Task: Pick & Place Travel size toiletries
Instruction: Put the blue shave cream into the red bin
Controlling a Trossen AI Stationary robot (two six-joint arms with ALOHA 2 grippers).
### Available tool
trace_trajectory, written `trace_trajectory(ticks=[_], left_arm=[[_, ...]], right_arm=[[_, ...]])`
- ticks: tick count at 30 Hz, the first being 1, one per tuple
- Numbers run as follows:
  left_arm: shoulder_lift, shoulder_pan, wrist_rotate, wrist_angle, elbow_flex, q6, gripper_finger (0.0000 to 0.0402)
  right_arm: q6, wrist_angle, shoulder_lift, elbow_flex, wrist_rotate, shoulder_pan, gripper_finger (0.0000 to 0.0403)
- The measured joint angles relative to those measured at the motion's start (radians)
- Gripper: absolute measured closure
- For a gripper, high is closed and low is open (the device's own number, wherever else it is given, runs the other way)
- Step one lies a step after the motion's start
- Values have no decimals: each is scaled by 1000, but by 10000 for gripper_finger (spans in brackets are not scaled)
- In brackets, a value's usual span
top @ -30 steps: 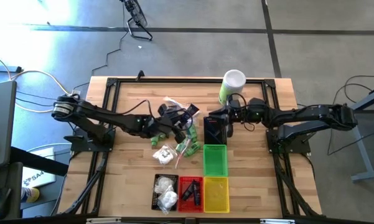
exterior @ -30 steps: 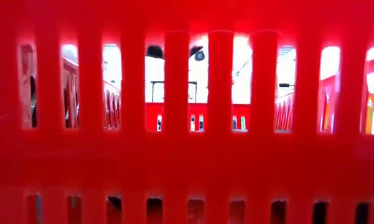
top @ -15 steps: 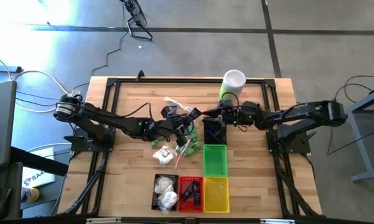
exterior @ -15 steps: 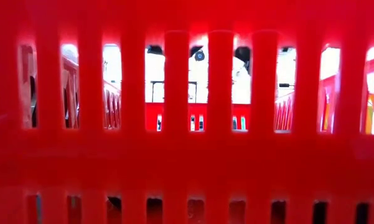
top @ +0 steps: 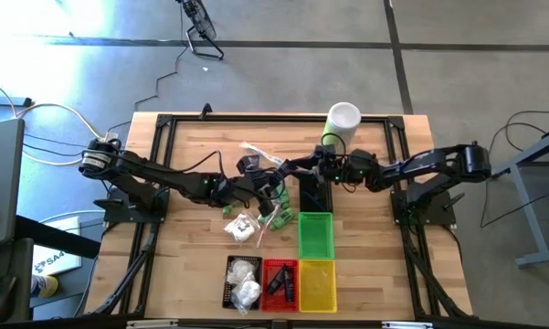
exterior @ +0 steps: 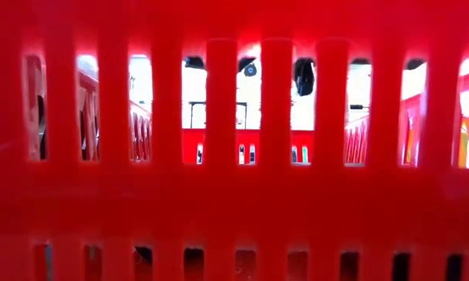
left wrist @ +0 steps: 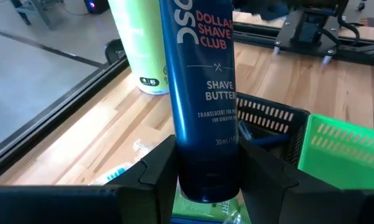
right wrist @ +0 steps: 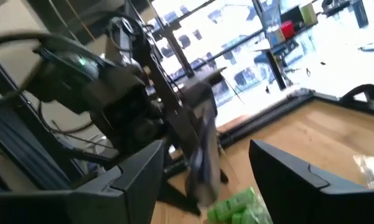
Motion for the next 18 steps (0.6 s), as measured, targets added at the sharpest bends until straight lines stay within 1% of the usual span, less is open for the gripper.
trace_trajectory(ticks=[2, 5, 13, 18], left_arm=[[0, 0, 5, -2, 0, -12, 265], [0, 0, 11, -4, 0, -18, 265], [0, 0, 11, -7, 0, -18, 265], [0, 0, 14, -10, 0, -18, 265]], right_arm=[[-14, -1, 0, 11, -3, 0, 179], [-22, -4, 0, 16, -7, 0, 200], [-43, -33, 0, 16, -8, 0, 291], [-50, -35, 0, 16, -8, 0, 335]])
